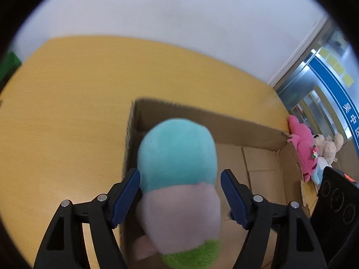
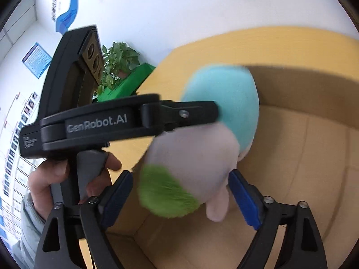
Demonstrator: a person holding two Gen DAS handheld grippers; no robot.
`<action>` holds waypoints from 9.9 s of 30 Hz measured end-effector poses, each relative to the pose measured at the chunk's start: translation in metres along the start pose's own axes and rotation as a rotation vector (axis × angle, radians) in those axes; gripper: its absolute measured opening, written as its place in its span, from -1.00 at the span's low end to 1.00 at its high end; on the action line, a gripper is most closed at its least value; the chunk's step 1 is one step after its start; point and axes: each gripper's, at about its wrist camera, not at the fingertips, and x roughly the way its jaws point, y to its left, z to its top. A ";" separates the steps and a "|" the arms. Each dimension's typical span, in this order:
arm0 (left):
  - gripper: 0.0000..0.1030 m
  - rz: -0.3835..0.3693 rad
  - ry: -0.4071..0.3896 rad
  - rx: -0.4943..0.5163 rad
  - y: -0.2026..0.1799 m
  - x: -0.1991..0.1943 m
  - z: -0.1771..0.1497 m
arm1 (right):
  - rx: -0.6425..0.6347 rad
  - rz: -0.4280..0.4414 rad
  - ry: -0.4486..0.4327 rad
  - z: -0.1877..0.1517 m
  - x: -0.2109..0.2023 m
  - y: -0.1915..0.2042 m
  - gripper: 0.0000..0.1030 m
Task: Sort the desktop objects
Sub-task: 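Carry the held plush toy with both grippers over the cardboard box, then open both grippers to drop the plush toy into the box, then move both grippers to the black charger box on the table, then close both grippers on the black charger box and lift it, then carry the black charger box with both grippers over the cardboard box, then lower the charger box into the cardboard box and open both grippers, then move both grippers back toward the light blue phone stand on the table, then close both grippers on the sides of the light blue phone stand, then lift the phone stand with both grippers and carry it over the cardboard box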
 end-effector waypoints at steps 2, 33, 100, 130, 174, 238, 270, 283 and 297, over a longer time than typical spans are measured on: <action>0.47 -0.008 -0.055 0.030 -0.005 -0.026 -0.002 | -0.027 0.001 -0.039 -0.004 -0.025 0.008 0.87; 0.46 0.028 0.081 0.124 -0.022 -0.080 -0.194 | -0.010 -0.439 0.029 -0.225 -0.208 -0.059 0.98; 0.19 -0.053 0.006 0.029 -0.033 -0.110 -0.320 | -0.472 -0.281 0.148 -0.304 -0.010 0.124 0.66; 0.17 -0.121 -0.590 0.430 -0.197 -0.232 -0.044 | -0.614 -0.496 -0.375 -0.043 -0.237 0.155 0.65; 0.14 0.100 -0.146 0.184 -0.121 -0.015 -0.029 | -0.201 -0.422 0.117 -0.028 -0.056 -0.086 0.73; 0.64 0.069 -0.073 0.157 -0.147 -0.106 -0.336 | -0.092 -0.464 -0.028 -0.353 -0.137 0.044 0.70; 0.03 -0.100 0.160 0.181 -0.184 -0.036 -0.347 | -0.124 -0.413 -0.026 -0.360 -0.111 0.056 0.59; -0.01 -0.056 0.142 0.118 -0.174 -0.044 -0.351 | -0.079 -0.400 -0.067 -0.362 -0.116 0.052 0.19; -0.37 -0.068 0.064 0.117 -0.172 -0.071 -0.343 | -0.040 -0.353 -0.091 -0.359 -0.119 0.056 0.17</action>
